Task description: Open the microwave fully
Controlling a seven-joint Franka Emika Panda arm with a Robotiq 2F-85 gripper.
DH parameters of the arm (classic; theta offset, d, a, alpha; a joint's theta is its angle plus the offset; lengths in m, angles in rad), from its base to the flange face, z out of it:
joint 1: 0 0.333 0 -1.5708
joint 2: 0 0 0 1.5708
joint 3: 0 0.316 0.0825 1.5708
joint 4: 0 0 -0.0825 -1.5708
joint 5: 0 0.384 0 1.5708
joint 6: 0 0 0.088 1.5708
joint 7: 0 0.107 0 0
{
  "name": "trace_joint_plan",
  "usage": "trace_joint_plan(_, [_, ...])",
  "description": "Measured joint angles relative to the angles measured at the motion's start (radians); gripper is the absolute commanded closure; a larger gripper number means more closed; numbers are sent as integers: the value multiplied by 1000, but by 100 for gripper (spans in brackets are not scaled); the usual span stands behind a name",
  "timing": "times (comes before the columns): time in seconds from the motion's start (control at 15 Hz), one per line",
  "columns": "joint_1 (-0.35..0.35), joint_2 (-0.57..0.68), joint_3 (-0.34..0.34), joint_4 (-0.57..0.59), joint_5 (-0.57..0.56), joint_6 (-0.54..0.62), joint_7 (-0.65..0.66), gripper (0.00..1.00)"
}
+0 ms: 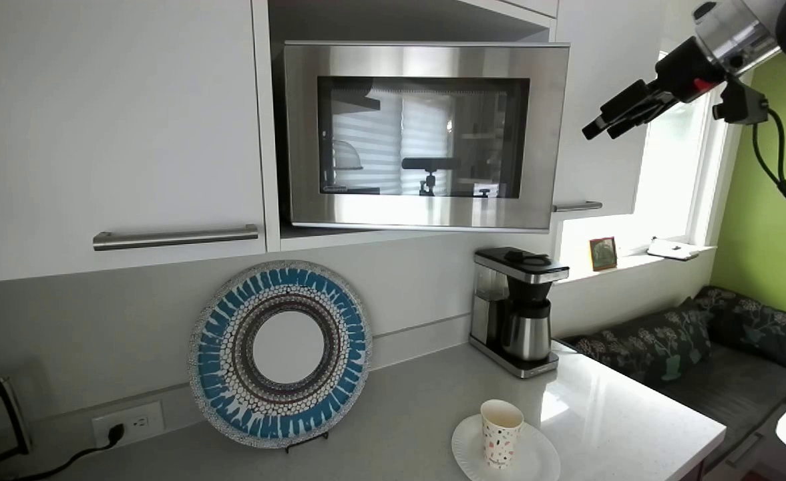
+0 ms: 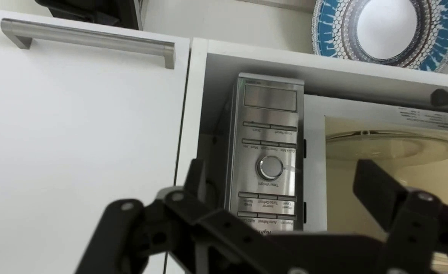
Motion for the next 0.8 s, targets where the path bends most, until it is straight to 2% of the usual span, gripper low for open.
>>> trace_joint_plan(0.33, [-23,-48,14,0,-16,-71,20,0])
trace_joint_plan(0.8, [-22,-53,16,0,-22,-77,20,0])
